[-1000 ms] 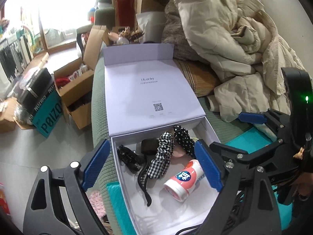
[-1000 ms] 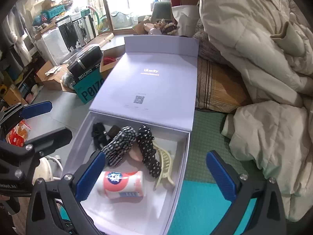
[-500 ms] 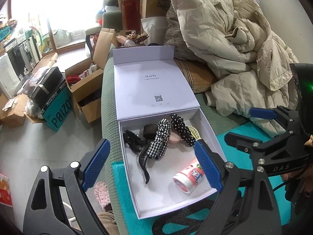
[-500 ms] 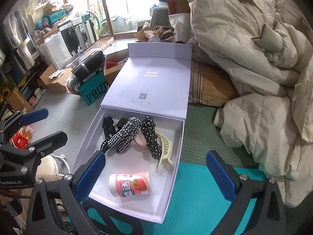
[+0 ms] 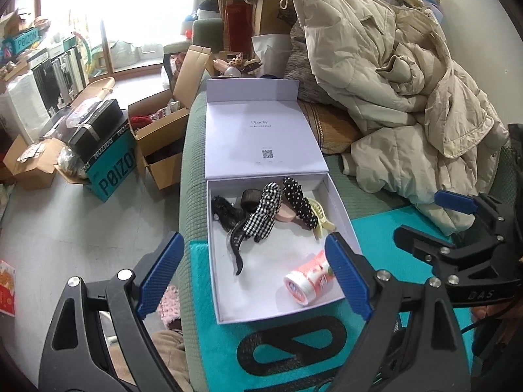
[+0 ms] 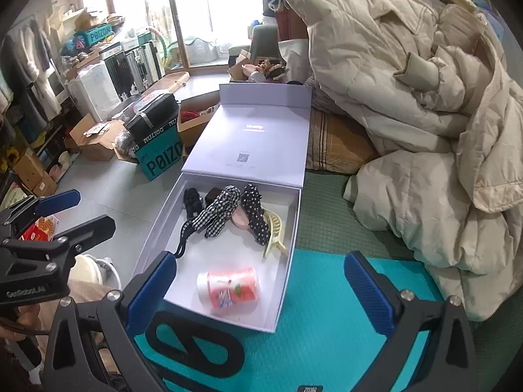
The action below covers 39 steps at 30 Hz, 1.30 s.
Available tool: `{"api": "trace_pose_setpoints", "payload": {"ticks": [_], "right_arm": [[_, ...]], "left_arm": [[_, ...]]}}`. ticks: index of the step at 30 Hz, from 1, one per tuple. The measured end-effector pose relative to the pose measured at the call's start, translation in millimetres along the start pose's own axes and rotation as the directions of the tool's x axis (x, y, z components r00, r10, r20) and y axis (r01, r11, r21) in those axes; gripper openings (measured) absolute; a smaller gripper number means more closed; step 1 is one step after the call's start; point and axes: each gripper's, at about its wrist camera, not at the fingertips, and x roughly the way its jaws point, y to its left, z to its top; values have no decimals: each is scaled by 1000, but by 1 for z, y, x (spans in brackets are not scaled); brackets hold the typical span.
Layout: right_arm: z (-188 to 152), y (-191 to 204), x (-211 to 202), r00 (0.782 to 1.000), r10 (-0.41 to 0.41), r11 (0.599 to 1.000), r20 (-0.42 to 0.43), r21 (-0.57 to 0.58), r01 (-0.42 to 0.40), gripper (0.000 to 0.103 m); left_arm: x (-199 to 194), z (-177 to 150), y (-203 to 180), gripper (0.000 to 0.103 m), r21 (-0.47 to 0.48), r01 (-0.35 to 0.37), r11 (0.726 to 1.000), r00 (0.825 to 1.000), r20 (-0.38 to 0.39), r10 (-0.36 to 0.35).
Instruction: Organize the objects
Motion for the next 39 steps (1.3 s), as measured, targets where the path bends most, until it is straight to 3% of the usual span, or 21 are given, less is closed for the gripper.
{"api": "trace_pose_setpoints", "payload": {"ticks": [8, 39], "right_arm": [[-21, 9, -23, 999, 35, 999, 4, 0, -35, 103], [-90, 23, -67, 997, -41, 997, 59, 63, 38, 103]], "left_arm": [[-20, -21, -7, 88, 17, -38, 999, 999, -8, 38], [-70, -80, -13, 88, -37, -69, 997, 998, -5, 69]]}}
